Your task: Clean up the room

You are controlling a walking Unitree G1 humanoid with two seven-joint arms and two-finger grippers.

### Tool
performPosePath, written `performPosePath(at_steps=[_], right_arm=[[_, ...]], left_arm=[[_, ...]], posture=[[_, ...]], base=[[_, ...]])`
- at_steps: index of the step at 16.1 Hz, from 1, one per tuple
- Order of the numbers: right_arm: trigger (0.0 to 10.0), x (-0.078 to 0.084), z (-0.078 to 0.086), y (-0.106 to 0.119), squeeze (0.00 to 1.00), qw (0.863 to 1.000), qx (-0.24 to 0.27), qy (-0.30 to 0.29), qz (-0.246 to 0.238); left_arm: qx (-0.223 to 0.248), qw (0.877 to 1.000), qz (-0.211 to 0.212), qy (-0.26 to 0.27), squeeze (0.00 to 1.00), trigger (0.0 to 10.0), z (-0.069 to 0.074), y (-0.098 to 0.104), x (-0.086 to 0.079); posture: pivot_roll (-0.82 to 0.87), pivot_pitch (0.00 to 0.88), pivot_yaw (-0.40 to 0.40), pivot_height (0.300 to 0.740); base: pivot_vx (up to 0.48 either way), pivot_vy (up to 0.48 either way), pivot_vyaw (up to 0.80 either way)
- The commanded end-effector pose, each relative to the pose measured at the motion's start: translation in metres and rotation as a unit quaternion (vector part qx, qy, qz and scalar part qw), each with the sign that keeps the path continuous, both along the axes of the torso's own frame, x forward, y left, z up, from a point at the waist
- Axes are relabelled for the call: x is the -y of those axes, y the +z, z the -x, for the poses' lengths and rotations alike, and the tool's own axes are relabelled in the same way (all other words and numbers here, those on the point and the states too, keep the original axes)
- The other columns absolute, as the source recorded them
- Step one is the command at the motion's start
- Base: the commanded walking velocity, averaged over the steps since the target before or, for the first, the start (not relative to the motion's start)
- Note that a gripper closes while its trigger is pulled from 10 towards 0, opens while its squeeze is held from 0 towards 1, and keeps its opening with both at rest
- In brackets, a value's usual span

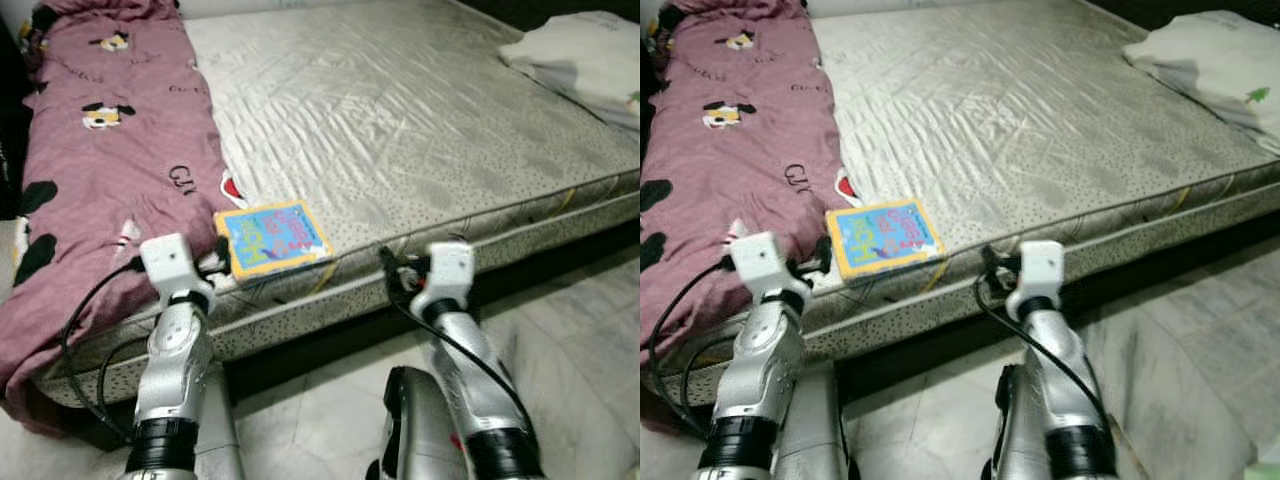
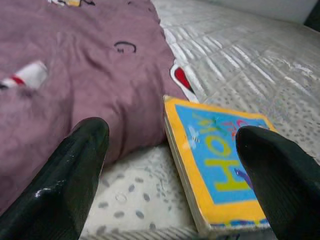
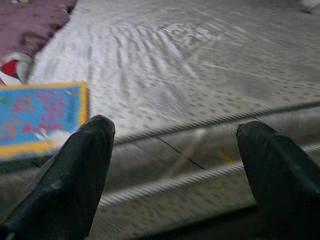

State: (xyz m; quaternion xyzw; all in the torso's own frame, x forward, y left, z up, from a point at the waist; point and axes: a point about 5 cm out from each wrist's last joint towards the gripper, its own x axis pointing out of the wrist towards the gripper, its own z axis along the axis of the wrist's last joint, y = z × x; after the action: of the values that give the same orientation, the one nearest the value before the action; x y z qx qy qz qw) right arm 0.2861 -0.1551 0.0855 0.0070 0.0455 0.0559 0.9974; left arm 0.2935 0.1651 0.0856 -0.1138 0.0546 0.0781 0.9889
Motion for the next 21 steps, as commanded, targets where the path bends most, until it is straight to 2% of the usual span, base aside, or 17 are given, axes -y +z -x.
performPosePath(at_steps=[1, 3, 5, 7, 10, 12, 16, 21], right_arm=[[10.0, 0.016, 0.001, 0.004, 0.0, 1.0, 0.003, -0.02, 0.01], [10.0, 0.037, 0.005, 0.006, 0.0, 0.998, 0.002, -0.049, 0.028], [10.0, 0.046, 0.011, 0.011, 0.0, 0.998, 0.005, -0.052, 0.034], [10.0, 0.056, 0.024, 0.006, 0.0, 0.997, -0.011, -0.058, 0.052], [10.0, 0.055, 0.036, 0.007, 0.0, 0.997, -0.025, -0.067, 0.041], [10.0, 0.052, 0.049, 0.011, 0.0, 0.996, -0.034, -0.047, 0.062], [10.0, 0.069, 0.051, 0.02, 0.0, 0.994, -0.035, -0.062, 0.086], [10.0, 0.06, 0.05, 0.025, 0.0, 0.994, -0.033, -0.048, 0.09]], left_arm=[[0.0, 1.0, 0.01, 0.006, 0.0, 10.0, 0.0, -0.001, 0.001], [-0.011, 0.999, 0.029, 0.02, 0.0, 10.0, 0.0, -0.007, 0.0], [-0.009, 0.999, 0.039, 0.026, 0.0, 10.0, 0.0, -0.005, 0.002], [-0.01, 0.998, 0.048, 0.029, 0.0, 10.0, -0.003, -0.006, 0.002], [-0.014, 0.998, 0.06, 0.033, 0.0, 10.0, -0.009, -0.01, -0.003], [-0.025, 0.995, 0.082, 0.043, 0.0, 10.0, -0.022, -0.015, -0.009], [-0.036, 0.993, 0.108, 0.042, 0.0, 10.0, -0.032, -0.02, -0.005], [-0.031, 0.991, 0.129, 0.006, 0.0, 10.0, -0.044, -0.019, 0.009]], posture=[[-0.04, 0.06, -0.005, 0.494], [-0.05, 0.068, -0.009, 0.494], [-0.05, 0.1, -0.013, 0.494], [-0.06, 0.135, -0.022, 0.494], [-0.13, 0.178, -0.045, 0.494], [-0.19, 0.198, -0.07, 0.494], [-0.23, 0.186, -0.088, 0.494], [-0.24, 0.168, -0.089, 0.494]], base=[[0.0, 0.0, 0.0], [0.0, 0.0, 0.0], [0.0, 0.0, 0.0], [0.0, 0.0, 0.0], [0.0, 0.0, 0.0], [0.0, 0.0, 0.0], [0.0, 0.0, 0.0], [0.0, 0.0, 0.0]])
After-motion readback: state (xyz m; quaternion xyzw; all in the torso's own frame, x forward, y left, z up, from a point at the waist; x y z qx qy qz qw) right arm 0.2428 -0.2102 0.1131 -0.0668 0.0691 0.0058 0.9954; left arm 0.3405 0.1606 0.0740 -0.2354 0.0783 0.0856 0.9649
